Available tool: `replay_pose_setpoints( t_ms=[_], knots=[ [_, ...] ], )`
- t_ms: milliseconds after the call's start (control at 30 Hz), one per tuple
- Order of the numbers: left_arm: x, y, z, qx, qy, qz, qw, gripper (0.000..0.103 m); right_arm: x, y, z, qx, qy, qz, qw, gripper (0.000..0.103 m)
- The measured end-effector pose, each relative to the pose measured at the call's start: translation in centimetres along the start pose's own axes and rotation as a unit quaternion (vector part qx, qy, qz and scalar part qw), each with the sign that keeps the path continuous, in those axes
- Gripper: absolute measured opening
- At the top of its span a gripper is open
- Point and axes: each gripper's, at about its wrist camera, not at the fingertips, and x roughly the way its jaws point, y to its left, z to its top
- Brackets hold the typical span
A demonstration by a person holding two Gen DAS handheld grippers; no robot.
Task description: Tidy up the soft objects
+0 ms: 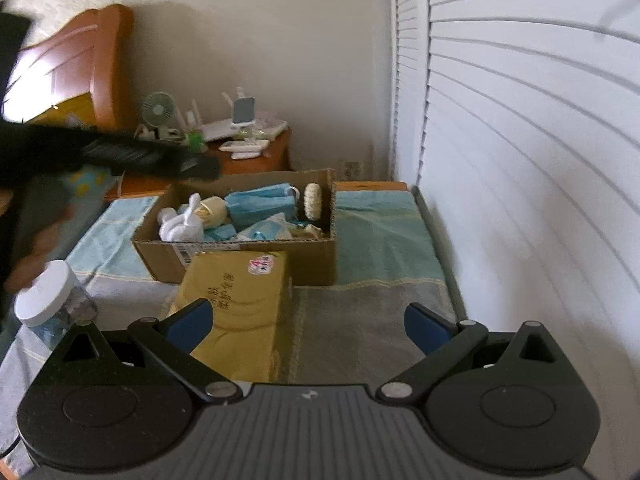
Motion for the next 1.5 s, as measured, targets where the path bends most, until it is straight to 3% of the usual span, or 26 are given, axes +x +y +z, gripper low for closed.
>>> replay_pose_setpoints(
  t_ms=[100,367,867,1500],
  knots=[
    [-2.0,0.3,-2.0,-0.021,0.005,-0.003,0.9998,0.102,-0.1,0.4,-0.1,0.001,0.006,-0.015,1.0,0.103],
    [-5.7,-0.1,-5.2,-0.064,0.045,0.078,0.9939,0.102,-1.4,2.3,0.1,0.019,0.03,-0.05,0.998,0.103],
    [-8.9,-0.6,-5.3,-0.058,0.04,0.097,0.9928,0.102,-3.7,4.3,1.1,0.016,0.022,-0.073,0.997,0.103],
    [-8.8,-0.7,-5.3,-0.054,0.042,0.1,0.9926,0.102,-3.8,4.1,1.1,0.019,0.019,-0.074,0.997,0.103]
  ],
)
